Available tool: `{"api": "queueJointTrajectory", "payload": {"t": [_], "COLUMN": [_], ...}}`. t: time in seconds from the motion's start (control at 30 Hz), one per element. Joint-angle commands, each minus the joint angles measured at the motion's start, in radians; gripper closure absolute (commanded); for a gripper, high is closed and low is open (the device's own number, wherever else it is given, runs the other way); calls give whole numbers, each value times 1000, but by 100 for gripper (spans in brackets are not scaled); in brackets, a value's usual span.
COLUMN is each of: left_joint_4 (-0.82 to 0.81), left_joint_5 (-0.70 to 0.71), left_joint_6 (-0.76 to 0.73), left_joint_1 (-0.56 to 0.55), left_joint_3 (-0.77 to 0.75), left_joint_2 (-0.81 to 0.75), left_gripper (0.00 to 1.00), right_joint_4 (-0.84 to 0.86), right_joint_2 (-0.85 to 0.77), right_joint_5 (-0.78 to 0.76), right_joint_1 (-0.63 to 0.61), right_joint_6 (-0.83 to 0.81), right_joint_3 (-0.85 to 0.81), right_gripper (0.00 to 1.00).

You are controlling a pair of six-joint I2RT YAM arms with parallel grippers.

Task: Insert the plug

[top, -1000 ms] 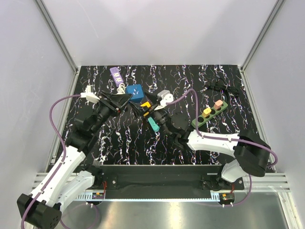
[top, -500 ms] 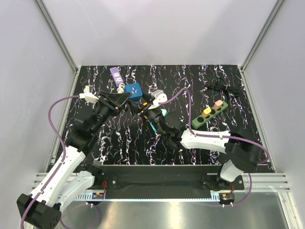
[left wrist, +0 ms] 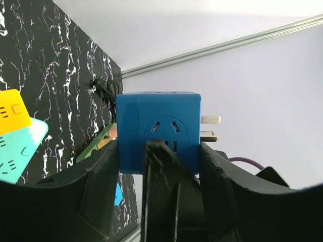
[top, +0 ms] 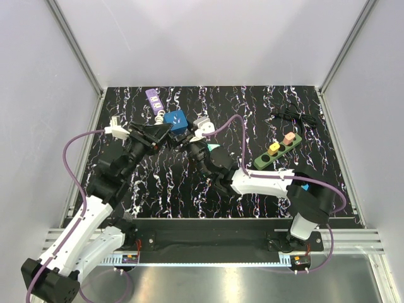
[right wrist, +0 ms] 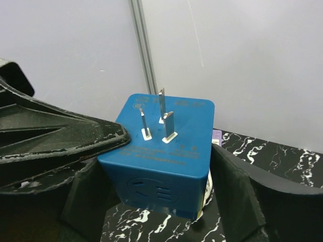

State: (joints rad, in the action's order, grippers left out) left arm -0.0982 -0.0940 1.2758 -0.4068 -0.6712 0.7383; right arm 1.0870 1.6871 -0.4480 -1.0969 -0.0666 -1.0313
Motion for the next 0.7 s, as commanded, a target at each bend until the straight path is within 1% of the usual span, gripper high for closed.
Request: {"api": "queueJointTrajectory", "payload": {"t": [0.0, 0.03, 0.07, 0.13, 0.17, 0.2, 0.23, 0.27, 0.33, 0.4, 0.47, 0.5, 0.57, 0.6, 0.63, 0.67], "left_joint_4": [-60, -60, -60, -61, -60, -60, -61, -58, -58, -14, -5, 9, 32, 37, 44, 51], "left_joint_5": [-35, -33, -32, -33, -36, -42, -61, -73, -111, -124, -171, -179, -223, -248, -271, -329], "left_joint_6": [11, 13, 8, -3, -12, -41, -59, -82, -168, -232, -286, -330, -381, -433, -452, -472], "left_joint_1": [-21, -21, -21, -23, -23, -23, -23, -21, -21, -21, -21, -21, -14, -7, -1, 14], "left_joint_3": [1, -1, -2, -4, -5, -8, -17, -22, -31, -47, -54, -59, -70, -88, -103, -119], "left_joint_2": [-17, -17, -16, -17, -17, -16, -11, -10, -11, -17, -34, -40, -60, -63, -66, -60], "left_gripper": [100, 100, 100, 100, 98, 93, 85, 63, 43, 27, 26, 26, 25, 25, 25, 25], "right_joint_4": [57, 59, 65, 105, 109, 108, 105, 103, 64, 25, -25, -39, -78, -90, -107, -108], "right_joint_2": [20, 22, 22, 23, 22, 14, 5, -4, -58, -128, -180, -235, -291, -344, -369, -395], "right_joint_5": [-55, -66, -72, -84, -84, -81, -69, -63, -37, -9, 26, 38, 96, 123, 173, 198], "right_joint_1": [-9, -11, -11, -11, -11, -11, -12, -11, -12, -8, 0, 11, 40, 73, 90, 103], "right_joint_6": [-36, -42, -47, -53, -55, -55, -50, -41, -6, 39, 83, 146, 223, 297, 332, 359], "right_joint_3": [-65, -69, -67, -50, -46, -41, -33, -10, 17, 62, 114, 135, 200, 218, 233, 266], "right_gripper": [25, 31, 48, 68, 80, 96, 100, 100, 100, 100, 100, 100, 100, 100, 100, 100]}}
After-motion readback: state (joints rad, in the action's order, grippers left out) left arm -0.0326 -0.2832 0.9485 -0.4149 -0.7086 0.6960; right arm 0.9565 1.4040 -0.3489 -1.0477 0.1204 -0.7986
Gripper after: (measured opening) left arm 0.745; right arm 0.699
